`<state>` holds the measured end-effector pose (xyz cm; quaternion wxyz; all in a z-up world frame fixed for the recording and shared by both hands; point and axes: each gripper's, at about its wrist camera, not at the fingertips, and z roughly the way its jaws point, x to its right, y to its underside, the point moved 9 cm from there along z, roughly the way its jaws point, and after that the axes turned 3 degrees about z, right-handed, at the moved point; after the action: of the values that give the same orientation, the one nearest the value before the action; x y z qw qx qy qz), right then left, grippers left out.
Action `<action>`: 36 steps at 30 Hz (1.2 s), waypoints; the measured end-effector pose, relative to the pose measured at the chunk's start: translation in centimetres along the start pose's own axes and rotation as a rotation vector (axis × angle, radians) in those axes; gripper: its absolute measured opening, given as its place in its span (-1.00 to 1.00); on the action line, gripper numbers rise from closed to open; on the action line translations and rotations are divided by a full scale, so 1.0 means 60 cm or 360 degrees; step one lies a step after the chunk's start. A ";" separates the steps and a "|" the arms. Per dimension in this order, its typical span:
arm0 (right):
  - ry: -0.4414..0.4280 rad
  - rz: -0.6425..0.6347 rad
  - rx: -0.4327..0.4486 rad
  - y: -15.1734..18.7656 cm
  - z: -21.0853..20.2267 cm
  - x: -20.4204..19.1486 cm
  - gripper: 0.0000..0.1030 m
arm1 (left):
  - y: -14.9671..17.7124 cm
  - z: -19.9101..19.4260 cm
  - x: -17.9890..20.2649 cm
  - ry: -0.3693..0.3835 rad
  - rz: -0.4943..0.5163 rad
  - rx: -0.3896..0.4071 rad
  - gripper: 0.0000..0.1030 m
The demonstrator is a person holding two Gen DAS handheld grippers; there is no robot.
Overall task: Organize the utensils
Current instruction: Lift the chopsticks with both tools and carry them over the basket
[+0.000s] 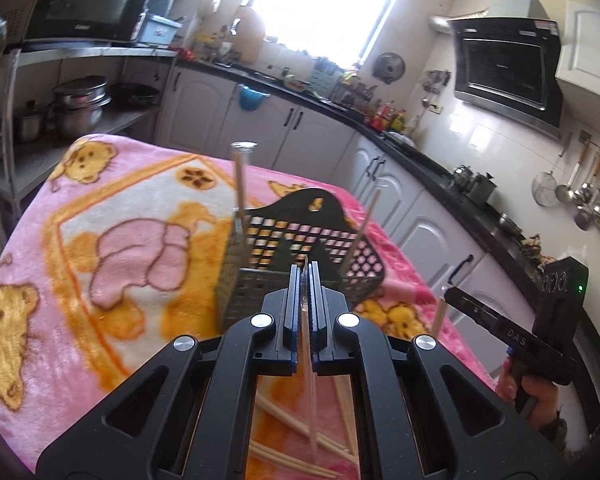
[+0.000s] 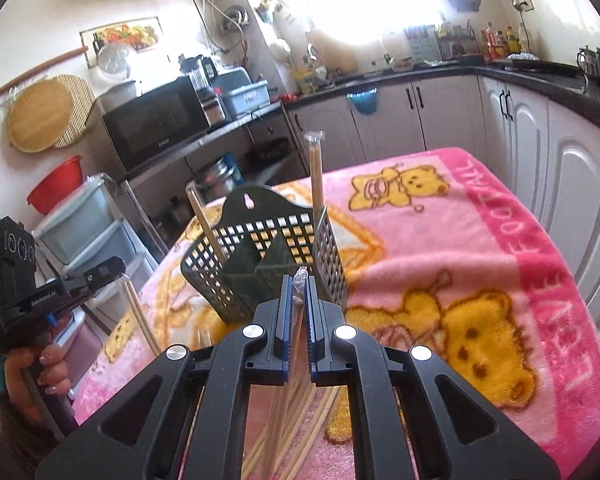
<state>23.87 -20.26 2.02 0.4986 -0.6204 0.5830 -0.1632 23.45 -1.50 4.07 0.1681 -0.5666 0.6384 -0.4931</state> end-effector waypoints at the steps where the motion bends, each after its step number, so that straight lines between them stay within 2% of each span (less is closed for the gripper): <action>1: 0.0001 -0.0002 0.0018 -0.004 -0.006 -0.001 -0.88 | -0.001 -0.003 0.007 0.0011 0.0008 0.0004 -0.97; 10: -0.0007 -0.0032 0.0120 -0.022 -0.045 -0.009 -0.90 | -0.012 0.001 0.068 0.0099 0.0089 0.0032 -0.98; 36: -0.0002 -0.0071 0.0289 -0.068 -0.118 -0.013 -0.91 | -0.063 0.010 0.174 0.0275 0.0227 0.0089 -0.99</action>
<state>20.39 -23.32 8.81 0.5494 -0.5856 0.5515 -0.2262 22.84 -10.57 10.49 0.1630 -0.4703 0.6751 -0.5445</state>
